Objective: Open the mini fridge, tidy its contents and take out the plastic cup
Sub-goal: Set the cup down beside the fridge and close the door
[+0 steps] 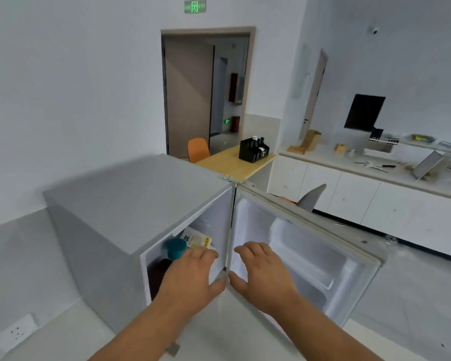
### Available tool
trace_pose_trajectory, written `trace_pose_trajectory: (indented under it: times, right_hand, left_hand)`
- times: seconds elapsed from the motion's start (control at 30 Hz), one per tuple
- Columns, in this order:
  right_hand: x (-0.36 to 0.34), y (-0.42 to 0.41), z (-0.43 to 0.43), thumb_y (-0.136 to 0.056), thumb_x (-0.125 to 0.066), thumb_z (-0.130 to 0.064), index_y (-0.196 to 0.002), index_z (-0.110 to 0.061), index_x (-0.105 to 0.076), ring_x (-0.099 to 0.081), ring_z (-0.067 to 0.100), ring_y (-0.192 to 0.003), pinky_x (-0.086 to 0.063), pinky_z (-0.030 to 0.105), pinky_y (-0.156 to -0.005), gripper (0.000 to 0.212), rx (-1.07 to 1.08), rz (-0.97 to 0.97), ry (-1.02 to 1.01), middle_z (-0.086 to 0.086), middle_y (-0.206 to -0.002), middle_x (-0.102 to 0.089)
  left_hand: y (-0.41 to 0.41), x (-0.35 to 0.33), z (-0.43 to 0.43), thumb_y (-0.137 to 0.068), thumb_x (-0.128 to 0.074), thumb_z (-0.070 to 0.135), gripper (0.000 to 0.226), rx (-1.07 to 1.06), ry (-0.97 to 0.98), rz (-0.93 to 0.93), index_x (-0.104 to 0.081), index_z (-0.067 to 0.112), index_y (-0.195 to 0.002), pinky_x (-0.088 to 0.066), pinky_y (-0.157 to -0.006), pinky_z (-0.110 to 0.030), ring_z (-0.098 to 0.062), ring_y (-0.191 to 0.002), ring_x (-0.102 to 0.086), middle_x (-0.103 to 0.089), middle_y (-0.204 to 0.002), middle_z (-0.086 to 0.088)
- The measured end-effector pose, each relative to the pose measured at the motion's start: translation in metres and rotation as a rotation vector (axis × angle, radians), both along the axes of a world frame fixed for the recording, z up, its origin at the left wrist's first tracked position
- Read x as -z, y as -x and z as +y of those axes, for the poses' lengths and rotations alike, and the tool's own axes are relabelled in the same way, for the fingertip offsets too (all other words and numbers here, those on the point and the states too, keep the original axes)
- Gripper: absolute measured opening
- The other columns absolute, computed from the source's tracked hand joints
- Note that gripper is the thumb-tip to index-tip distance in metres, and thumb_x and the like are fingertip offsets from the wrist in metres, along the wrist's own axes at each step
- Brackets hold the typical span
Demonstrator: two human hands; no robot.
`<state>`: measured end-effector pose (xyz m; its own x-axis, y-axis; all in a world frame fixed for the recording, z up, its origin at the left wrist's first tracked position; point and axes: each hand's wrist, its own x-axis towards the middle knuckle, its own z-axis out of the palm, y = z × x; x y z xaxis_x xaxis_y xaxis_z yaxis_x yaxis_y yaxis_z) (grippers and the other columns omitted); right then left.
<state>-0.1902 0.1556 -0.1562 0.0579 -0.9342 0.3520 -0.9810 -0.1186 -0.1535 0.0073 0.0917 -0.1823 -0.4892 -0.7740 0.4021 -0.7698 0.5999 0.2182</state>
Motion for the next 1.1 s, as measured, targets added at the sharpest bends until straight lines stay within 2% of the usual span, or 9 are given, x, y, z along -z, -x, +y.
trace_pose_trajectory:
  times: [0.23, 0.4, 0.57, 0.73, 0.8, 0.9, 1.1]
  right_hand:
    - [-0.094, 0.052, -0.010, -0.094, -0.039, -0.064, -0.143, -0.024, -0.049, -0.043, 0.020, -0.129, -0.038, 0.037, -0.109, 0.063, 0.075, 0.056, 0.168, -0.004, -0.139, -0.053]
    - [-0.132, 0.083, -0.015, -0.093, -0.036, -0.063, -0.143, -0.025, -0.048, -0.041, 0.020, -0.130, -0.036, 0.036, -0.111, 0.064, 0.156, 0.071, 0.189, -0.005, -0.140, -0.052]
    - [-0.122, 0.122, -0.021, -0.093, -0.041, -0.059, -0.145, -0.026, -0.045, -0.042, 0.023, -0.129, -0.039, 0.039, -0.110, 0.061, 0.287, 0.042, 0.068, -0.003, -0.141, -0.051]
    - [-0.074, 0.154, -0.021, -0.095, -0.042, -0.056, -0.142, -0.028, -0.041, -0.050, 0.027, -0.116, -0.047, 0.041, -0.095, 0.054, 0.404, 0.017, -0.180, 0.002, -0.135, -0.052]
    - [-0.060, 0.163, -0.022, -0.099, -0.039, -0.046, -0.141, -0.028, -0.042, -0.052, 0.025, -0.110, -0.049, 0.041, -0.090, 0.046, 0.407, 0.024, -0.152, 0.002, -0.132, -0.053]
    - [-0.052, 0.170, -0.024, -0.102, -0.042, -0.030, -0.131, -0.023, -0.055, -0.048, 0.020, -0.105, -0.050, 0.039, -0.088, 0.033, 0.382, -0.054, -0.017, 0.000, -0.122, -0.054]
    - [-0.052, 0.162, -0.021, -0.099, -0.044, -0.013, -0.129, -0.019, -0.062, -0.047, 0.021, -0.104, -0.044, 0.032, -0.087, 0.036, 0.386, -0.083, 0.014, 0.003, -0.111, -0.058]
  left_hand:
    - [0.033, -0.107, -0.036, -0.083, -0.044, 0.073, 0.067, 0.001, 0.195, 0.048, -0.057, 0.027, -0.131, -0.055, -0.084, -0.036, -0.018, -0.112, -0.057, -0.062, -0.127, 0.006]
    - [0.032, -0.145, -0.062, -0.082, -0.044, 0.070, 0.065, -0.048, 0.256, 0.018, -0.059, 0.027, -0.127, -0.055, -0.076, -0.035, -0.017, -0.105, -0.058, -0.064, -0.122, 0.005]
    - [0.008, -0.139, -0.093, -0.083, -0.050, 0.068, 0.063, -0.171, 0.157, -0.070, -0.058, 0.028, -0.130, -0.055, -0.080, -0.035, -0.017, -0.107, -0.058, -0.064, -0.125, 0.005]
    - [-0.020, -0.098, -0.107, -0.088, -0.046, 0.067, 0.053, -0.230, 0.050, -0.222, -0.055, 0.028, -0.123, -0.055, -0.081, -0.036, -0.017, -0.100, -0.055, -0.061, -0.115, 0.005]
    - [-0.021, -0.092, -0.112, -0.091, -0.047, 0.064, 0.048, -0.214, 0.061, -0.199, -0.057, 0.027, -0.120, -0.055, -0.080, -0.038, -0.019, -0.098, -0.055, -0.062, -0.112, 0.004]
    - [-0.020, -0.092, -0.115, -0.094, -0.052, 0.055, 0.039, -0.210, 0.057, -0.143, -0.061, 0.026, -0.118, -0.056, -0.079, -0.044, -0.024, -0.100, -0.057, -0.066, -0.113, 0.000]
    - [-0.022, -0.090, -0.117, -0.097, -0.052, 0.043, 0.027, -0.209, 0.051, -0.067, -0.065, 0.026, -0.113, -0.054, -0.075, -0.042, -0.022, -0.095, -0.058, -0.070, -0.110, 0.000]
